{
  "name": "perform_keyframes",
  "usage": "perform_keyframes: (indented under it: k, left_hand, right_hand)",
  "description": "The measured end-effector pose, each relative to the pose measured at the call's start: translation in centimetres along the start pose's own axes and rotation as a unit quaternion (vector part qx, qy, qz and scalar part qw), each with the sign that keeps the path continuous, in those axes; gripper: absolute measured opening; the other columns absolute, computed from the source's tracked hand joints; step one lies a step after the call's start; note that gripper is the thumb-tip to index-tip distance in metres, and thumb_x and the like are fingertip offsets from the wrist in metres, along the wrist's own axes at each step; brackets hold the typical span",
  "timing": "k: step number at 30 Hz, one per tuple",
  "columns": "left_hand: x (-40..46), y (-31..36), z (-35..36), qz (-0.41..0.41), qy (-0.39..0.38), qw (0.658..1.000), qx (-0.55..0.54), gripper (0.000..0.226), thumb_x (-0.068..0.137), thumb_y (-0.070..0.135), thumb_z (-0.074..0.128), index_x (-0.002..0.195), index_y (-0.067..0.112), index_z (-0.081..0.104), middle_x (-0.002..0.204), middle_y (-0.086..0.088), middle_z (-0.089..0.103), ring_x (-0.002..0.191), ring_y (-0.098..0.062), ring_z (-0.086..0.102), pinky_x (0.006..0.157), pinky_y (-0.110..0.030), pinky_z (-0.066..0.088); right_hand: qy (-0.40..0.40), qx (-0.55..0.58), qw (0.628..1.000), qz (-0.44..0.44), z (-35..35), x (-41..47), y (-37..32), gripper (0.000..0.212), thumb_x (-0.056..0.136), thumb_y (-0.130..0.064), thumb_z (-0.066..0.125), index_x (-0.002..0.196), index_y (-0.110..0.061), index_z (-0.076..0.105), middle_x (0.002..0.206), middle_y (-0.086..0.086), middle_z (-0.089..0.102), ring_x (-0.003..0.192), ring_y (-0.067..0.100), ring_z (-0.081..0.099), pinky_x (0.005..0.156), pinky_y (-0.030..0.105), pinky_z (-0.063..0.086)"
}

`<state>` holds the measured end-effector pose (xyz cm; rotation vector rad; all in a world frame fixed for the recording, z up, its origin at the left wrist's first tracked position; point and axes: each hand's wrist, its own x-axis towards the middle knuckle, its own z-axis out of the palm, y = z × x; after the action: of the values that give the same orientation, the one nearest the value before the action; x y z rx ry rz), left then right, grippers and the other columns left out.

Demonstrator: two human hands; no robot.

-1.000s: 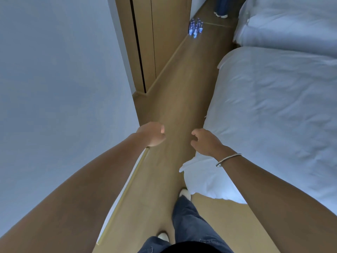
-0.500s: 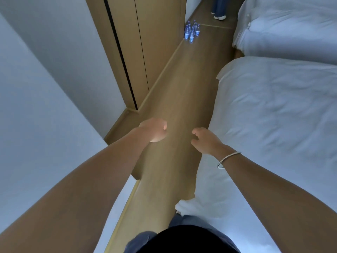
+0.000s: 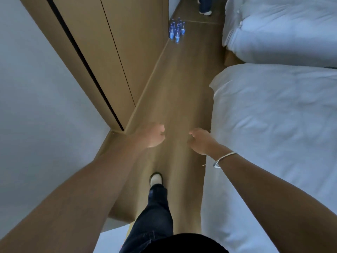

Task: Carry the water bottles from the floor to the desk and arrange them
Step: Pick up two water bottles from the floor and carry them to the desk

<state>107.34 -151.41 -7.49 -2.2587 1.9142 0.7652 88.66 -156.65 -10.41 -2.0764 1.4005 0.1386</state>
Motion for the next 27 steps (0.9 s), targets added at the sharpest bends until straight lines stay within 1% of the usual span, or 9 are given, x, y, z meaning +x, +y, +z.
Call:
perform_keyframes:
  k: [2,6,9,12,15,20,24,27]
  left_hand:
    - [4.3,-1.2,-1.9,0.015,0.003,1.0,0.004,0.034,0.094,0.024,0.044,0.124,0.01,0.054,0.124,-0.008,0.056,0.112,-0.027,0.053,0.095,-0.038,0.044]
    - [11.6,-3.5,-6.1,0.025,-0.018,1.0,0.0,0.034,0.093,0.025,0.047,0.124,0.013,0.053,0.127,-0.008,0.055,0.115,-0.027,0.052,0.098,-0.037,0.042]
    - [16.4,-4.8,-9.0,0.034,-0.022,0.999,-0.006,0.03,0.093,0.023,0.048,0.12,0.012,0.056,0.123,-0.008,0.057,0.112,-0.028,0.053,0.096,-0.037,0.043]
    - [20.7,-5.5,-11.5,0.041,-0.013,0.999,-0.005,0.026,0.091,0.022,0.049,0.114,0.013,0.059,0.118,-0.008,0.061,0.108,-0.028,0.055,0.091,-0.033,0.043]
    - [24.4,-5.8,-13.3,0.046,-0.017,0.999,0.001,0.026,0.092,0.022,0.049,0.113,0.012,0.059,0.12,-0.007,0.061,0.11,-0.028,0.055,0.088,-0.03,0.041]
    - [31.3,-5.8,-16.5,0.046,-0.008,0.999,0.002,0.023,0.091,0.023,0.048,0.111,0.015,0.058,0.119,-0.004,0.061,0.107,-0.026,0.056,0.08,-0.026,0.037]
    - [38.7,-4.9,-19.6,0.044,-0.007,0.999,0.002,0.022,0.09,0.023,0.049,0.106,0.015,0.06,0.114,-0.007,0.063,0.105,-0.027,0.057,0.082,-0.028,0.041]
    - [45.4,-3.4,-22.5,0.045,0.011,0.999,-0.006,0.021,0.089,0.022,0.05,0.105,0.014,0.062,0.112,-0.008,0.064,0.104,-0.028,0.058,0.086,-0.031,0.045]
  right_hand:
    - [0.01,0.017,1.0,0.014,-1.2,3.9,-0.7,0.044,0.089,-0.021,0.045,0.131,-0.009,0.046,0.135,0.014,0.048,0.124,0.031,0.046,0.1,0.044,0.043]
    - [0.014,0.021,0.999,0.037,-3.5,10.6,-2.4,0.045,0.089,-0.022,0.047,0.132,-0.009,0.047,0.134,0.013,0.051,0.123,0.03,0.047,0.1,0.039,0.042]
    - [0.017,0.03,0.998,0.055,-5.3,14.8,-3.7,0.046,0.089,-0.023,0.047,0.133,-0.01,0.046,0.133,0.013,0.052,0.122,0.03,0.048,0.1,0.041,0.043]
    - [0.02,0.013,0.998,0.056,-7.2,18.7,-4.7,0.045,0.089,-0.024,0.048,0.132,-0.012,0.046,0.132,0.012,0.052,0.122,0.029,0.047,0.099,0.04,0.043]
    - [0.014,0.009,0.998,0.059,-9.2,22.4,-5.1,0.045,0.09,-0.025,0.047,0.133,-0.014,0.044,0.132,0.01,0.051,0.122,0.028,0.047,0.1,0.041,0.042]
    - [0.01,0.005,0.998,0.058,-12.8,29.5,-4.5,0.043,0.089,-0.025,0.048,0.131,-0.012,0.046,0.132,0.009,0.05,0.12,0.027,0.048,0.099,0.042,0.043]
    - [0.007,0.005,0.999,0.046,-16.6,36.3,-2.9,0.044,0.089,-0.025,0.047,0.131,-0.012,0.045,0.133,0.008,0.049,0.119,0.026,0.049,0.098,0.042,0.044]
    - [0.017,-0.006,0.999,0.031,-20.4,42.3,-1.2,0.044,0.09,-0.024,0.047,0.132,-0.012,0.045,0.134,0.009,0.049,0.121,0.027,0.049,0.098,0.04,0.043]
